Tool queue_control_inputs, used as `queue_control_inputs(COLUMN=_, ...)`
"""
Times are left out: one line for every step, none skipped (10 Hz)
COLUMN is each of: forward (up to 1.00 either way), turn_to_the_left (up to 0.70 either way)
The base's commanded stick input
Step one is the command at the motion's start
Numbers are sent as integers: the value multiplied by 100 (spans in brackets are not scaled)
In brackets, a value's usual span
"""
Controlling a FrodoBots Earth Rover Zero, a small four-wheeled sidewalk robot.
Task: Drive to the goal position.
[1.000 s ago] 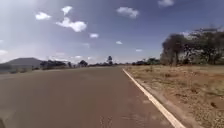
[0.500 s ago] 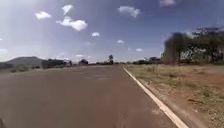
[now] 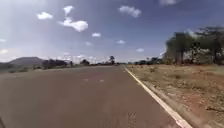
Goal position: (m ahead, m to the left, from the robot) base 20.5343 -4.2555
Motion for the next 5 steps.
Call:
queue_control_inputs(forward=85, turn_to_the_left=-15)
queue_control_inputs(forward=85, turn_to_the_left=1)
queue_control_inputs(forward=85, turn_to_the_left=1)
queue_control_inputs(forward=85, turn_to_the_left=1)
queue_control_inputs(forward=85, turn_to_the_left=1)
